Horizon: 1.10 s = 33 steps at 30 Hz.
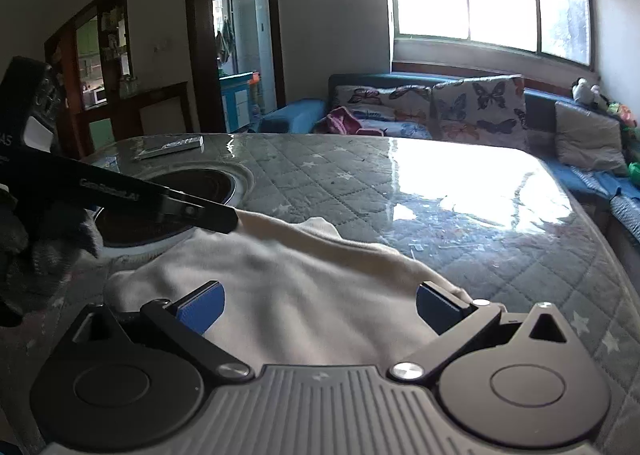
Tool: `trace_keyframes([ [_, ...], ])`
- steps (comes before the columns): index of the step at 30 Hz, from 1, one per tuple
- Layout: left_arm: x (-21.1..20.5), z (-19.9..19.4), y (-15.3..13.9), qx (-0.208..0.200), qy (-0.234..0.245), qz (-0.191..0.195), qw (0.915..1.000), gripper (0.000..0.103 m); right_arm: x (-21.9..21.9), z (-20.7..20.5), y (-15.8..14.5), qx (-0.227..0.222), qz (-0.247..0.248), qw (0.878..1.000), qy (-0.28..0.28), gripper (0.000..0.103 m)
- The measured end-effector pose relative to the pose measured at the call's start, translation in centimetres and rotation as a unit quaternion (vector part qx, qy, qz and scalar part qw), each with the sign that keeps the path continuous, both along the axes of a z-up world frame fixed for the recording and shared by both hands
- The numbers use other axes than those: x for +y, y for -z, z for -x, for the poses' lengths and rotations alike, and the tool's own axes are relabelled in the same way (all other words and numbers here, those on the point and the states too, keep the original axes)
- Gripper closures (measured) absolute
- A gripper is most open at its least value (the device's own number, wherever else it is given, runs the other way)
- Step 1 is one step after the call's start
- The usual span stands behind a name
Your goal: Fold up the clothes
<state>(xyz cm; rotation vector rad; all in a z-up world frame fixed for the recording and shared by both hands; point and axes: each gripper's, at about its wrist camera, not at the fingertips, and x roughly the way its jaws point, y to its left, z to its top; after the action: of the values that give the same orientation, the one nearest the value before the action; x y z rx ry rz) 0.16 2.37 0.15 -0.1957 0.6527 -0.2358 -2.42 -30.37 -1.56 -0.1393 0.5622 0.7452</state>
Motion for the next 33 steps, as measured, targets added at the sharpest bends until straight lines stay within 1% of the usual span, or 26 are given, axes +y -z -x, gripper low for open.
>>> trace_keyframes([
  [3,-0.2,-1.4,0.3,0.01,-0.003,-0.007,0.9999,0.04,0.5,-1.5,-0.1,0.017,0.0,1.0,-0.011,0.0],
  [5,-0.3,-2.4,0.5,0.018,-0.004,-0.013,0.9997,0.05,0.9,-2.4,-0.1,0.03,0.0,0.999,-0.016,0.0],
  [7,-0.4,-3.1,0.8,0.025,-0.005,-0.019,0.9995,0.055,1.1,-3.3,-0.1,0.044,0.0,0.999,-0.021,0.0],
  [8,-0.4,-3.4,1.0,0.028,-0.006,-0.021,0.9994,0.06,1.1,-3.9,0.0,0.055,-0.004,0.998,-0.024,0.0],
  [13,-0.2,-4.7,2.4,0.044,-0.011,-0.033,0.9984,0.074,1.0,-5.5,1.0,0.102,-0.005,0.995,-0.019,0.0],
  [15,-0.2,-4.9,2.5,0.041,-0.011,-0.034,0.9985,0.075,0.8,-5.8,1.5,0.113,-0.003,0.993,-0.015,0.0],
  [18,-0.1,-4.7,2.3,0.037,-0.014,-0.033,0.9987,0.075,0.7,-5.6,1.3,0.11,-0.005,0.994,-0.015,0.0],
  [21,0.1,-4.0,1.8,0.029,-0.016,-0.029,0.999,0.07,0.9,-4.8,0.5,0.095,-0.005,0.995,-0.019,0.0],
  [22,0.3,-3.7,1.6,0.027,-0.018,-0.027,0.9991,0.06,1.0,-4.4,0.3,0.089,-0.005,0.996,-0.02,0.0],
  [23,0.4,-3.3,1.3,0.025,-0.02,-0.026,0.9992,0.053,1.0,-4.0,0.2,0.083,-0.007,0.996,-0.02,0.0],
  [25,0.9,-2.3,1.0,0.018,-0.024,-0.022,0.9993,0.05,1.1,-3.1,-0.1,0.073,-0.012,0.997,-0.019,0.0],
  [27,1.3,-1.3,0.6,0.01,-0.027,-0.019,0.9994,0.045,1.3,-2.1,-0.3,0.065,-0.017,0.998,-0.019,0.0],
  [30,2.0,0.3,0.2,0.0,-0.032,-0.015,0.9994,0.034,1.4,-0.5,0.0,0.063,-0.027,0.997,-0.019,0.0],
  [31,2.2,0.8,0.1,-0.004,-0.034,-0.015,0.9993,0.026,1.4,0.0,0.1,0.065,-0.032,0.997,-0.021,0.0],
  [32,2.4,1.3,0.0,-0.009,-0.036,-0.015,0.9992,0.016,1.4,0.5,0.3,0.069,-0.038,0.997,-0.027,0.0],
  [33,2.6,1.9,-0.1,-0.017,-0.038,-0.014,0.999,0.01,1.3,1.0,0.4,0.072,-0.041,0.996,-0.032,0.0],
])
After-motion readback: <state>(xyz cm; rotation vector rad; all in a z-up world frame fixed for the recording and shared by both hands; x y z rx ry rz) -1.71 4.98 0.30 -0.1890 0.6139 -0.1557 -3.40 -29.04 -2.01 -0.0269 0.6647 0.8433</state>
